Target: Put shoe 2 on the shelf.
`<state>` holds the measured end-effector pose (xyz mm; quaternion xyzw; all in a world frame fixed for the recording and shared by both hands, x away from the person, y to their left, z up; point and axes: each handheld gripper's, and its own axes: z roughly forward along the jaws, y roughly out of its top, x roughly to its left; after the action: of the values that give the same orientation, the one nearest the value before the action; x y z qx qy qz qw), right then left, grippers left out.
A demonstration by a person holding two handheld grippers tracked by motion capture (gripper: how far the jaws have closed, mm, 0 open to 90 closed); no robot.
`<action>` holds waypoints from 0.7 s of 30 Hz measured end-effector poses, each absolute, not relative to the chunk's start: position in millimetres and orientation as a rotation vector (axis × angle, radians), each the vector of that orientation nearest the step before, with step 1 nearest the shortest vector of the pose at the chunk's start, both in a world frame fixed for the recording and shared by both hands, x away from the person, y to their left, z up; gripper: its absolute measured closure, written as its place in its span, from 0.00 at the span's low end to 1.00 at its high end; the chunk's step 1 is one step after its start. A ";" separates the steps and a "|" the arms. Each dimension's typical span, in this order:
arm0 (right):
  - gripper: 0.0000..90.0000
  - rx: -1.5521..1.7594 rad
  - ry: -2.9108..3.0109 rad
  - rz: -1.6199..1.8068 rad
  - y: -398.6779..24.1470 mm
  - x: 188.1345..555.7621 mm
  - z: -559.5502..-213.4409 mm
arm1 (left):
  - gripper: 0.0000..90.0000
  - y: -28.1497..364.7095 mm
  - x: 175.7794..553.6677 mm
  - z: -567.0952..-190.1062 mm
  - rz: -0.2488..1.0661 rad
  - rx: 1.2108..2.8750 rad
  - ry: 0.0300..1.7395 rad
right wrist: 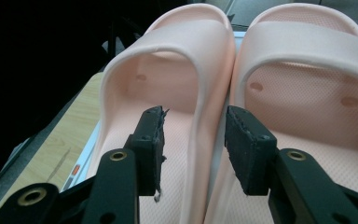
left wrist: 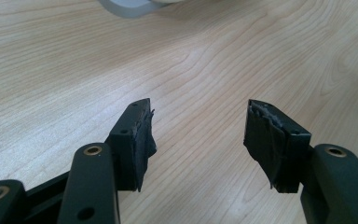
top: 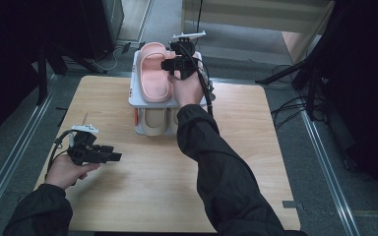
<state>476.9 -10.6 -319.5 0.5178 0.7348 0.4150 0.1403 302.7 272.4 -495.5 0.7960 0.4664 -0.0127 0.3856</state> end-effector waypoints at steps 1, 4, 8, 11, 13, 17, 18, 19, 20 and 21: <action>0.65 1.496 2.132 1.203 -11.9 474.7 -319.6 | 0.46 272.3 302.7 -495.5 -0.032 2.028 1.189; 0.65 1.488 2.160 1.206 -15.6 468.7 -321.7 | 0.46 271.2 302.9 -495.7 -0.038 2.028 1.188; 0.65 1.466 2.194 1.231 -22.3 459.3 -322.5 | 0.46 270.5 303.3 -496.2 -0.035 2.033 1.188; 0.65 1.432 2.220 1.240 -25.2 451.6 -322.6 | 0.46 270.5 303.5 -496.1 -0.033 2.033 1.188; 0.65 1.414 2.243 1.258 -27.0 444.3 -322.3 | 0.45 270.3 303.9 -496.1 -0.034 2.034 1.189; 0.65 1.373 2.289 1.300 -30.9 428.7 -319.4 | 0.45 269.8 304.3 -495.8 -0.033 2.032 1.189; 0.65 1.354 2.295 1.310 -31.9 424.0 -318.0 | 0.45 269.9 304.3 -495.7 -0.032 2.035 1.187; 0.65 1.345 2.302 1.314 -32.5 420.6 -316.9 | 0.45 269.8 304.3 -495.6 -0.032 2.035 1.187; 0.64 1.333 2.313 1.318 -33.3 415.8 -316.1 | 0.44 269.7 304.7 -495.6 -0.032 2.036 1.186; 0.64 1.318 2.324 1.324 -33.7 410.1 -315.9 | 0.44 269.3 305.0 -495.7 -0.034 2.033 1.188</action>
<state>410.1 -33.7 -315.9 0.4408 0.7768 0.4425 0.0800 305.0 269.3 -495.7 0.7974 0.4659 -0.0131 0.3832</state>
